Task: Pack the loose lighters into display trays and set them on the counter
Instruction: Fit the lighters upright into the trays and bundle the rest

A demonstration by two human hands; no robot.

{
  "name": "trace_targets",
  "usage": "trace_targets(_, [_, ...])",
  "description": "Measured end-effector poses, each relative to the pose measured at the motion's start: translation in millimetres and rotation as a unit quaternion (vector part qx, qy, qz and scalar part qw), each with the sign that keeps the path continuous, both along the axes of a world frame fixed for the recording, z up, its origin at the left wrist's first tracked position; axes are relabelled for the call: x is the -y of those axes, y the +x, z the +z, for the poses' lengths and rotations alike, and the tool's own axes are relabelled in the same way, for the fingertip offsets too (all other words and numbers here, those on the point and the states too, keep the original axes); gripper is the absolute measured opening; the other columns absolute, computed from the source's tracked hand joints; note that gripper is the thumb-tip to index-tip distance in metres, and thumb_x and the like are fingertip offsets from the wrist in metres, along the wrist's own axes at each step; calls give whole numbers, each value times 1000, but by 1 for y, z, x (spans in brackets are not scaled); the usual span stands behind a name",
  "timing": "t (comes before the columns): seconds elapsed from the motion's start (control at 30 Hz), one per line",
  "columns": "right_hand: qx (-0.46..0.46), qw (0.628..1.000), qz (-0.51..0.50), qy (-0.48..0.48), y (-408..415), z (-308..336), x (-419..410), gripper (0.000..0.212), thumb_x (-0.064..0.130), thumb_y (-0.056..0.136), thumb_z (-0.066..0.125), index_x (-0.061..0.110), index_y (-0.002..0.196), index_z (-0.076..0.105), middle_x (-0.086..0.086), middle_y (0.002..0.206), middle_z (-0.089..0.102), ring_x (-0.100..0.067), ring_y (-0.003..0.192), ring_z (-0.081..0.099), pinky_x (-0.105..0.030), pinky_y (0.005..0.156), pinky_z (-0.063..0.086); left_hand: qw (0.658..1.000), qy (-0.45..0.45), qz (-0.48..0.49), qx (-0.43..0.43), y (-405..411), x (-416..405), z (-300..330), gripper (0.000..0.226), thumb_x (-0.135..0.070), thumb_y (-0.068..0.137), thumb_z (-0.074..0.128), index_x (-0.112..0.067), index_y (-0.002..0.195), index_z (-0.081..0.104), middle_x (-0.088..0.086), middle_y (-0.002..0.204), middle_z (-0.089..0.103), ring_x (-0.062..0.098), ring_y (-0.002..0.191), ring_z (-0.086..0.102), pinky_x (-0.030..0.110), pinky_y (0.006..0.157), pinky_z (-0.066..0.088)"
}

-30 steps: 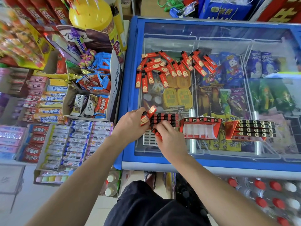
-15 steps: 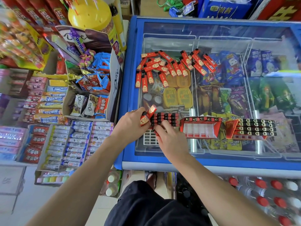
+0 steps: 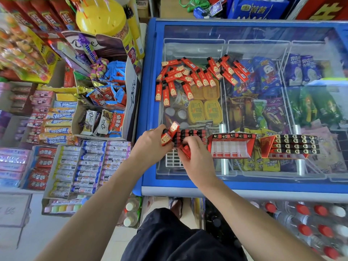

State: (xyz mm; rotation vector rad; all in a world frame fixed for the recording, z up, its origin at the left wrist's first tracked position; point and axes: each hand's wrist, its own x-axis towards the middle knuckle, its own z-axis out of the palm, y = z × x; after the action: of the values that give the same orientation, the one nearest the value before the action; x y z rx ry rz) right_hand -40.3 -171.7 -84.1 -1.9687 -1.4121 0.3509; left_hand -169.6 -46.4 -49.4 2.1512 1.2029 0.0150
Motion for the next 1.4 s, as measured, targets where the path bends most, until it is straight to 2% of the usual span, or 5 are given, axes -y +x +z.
trace_targets(0.3, [-301, 944, -127, -54, 14, 10, 18, 8, 20, 98, 60, 23, 91, 58, 4, 70, 53, -13, 62, 47, -34, 59, 40, 999, 18, -20, -31, 2, -1, 2, 28, -43, 92, 69, -30, 99, 45, -3, 82, 64, 18, 73, 63, 28, 56, 47])
trace_targets(0.53, [-191, 977, -73, -65, 30, 17, 26, 20, 14, 94, 69, 18, 114, 71, 9, 96, 69, -5, 89, 64, -28, 80, 55, 997, 58, -35, -29, 4, 1, 8, 29, -43, 93, 68, -25, 103, 48, -3, 83, 62, 20, 74, 62, 32, 59, 46])
trace_targets(0.77, [-54, 998, 17, -20, 29, 12, 22, 17, 3, 94, 66, 8, 111, 66, 0, 109, 59, -13, 89, 60, -24, 78, 52, 993, 86, -59, -50, 11, 4, 8, 31, -42, 92, 68, -22, 106, 49, -1, 87, 60, 25, 78, 62, 39, 66, 53])
trace_targets(1.13, [12, 998, 51, -45, 19, -2, 24, 16, 2, 95, 57, 6, 111, 60, -7, 115, 52, -21, 85, 59, -38, 67, 57, 994, 81, -53, -43, 11, 5, 9, 32, -41, 92, 68, -30, 97, 39, -1, 86, 62, 24, 76, 62, 38, 64, 54])
trace_targets(1.4, [38, 998, 47, -32, 16, 3, 20, 24, -5, 88, 68, 5, 109, 62, -11, 115, 56, -20, 79, 61, -32, 57, 56, 995, 80, -54, -39, 11, 6, 10, 29, -42, 93, 68, -24, 104, 48, -2, 86, 61, 24, 76, 62, 40, 66, 55])
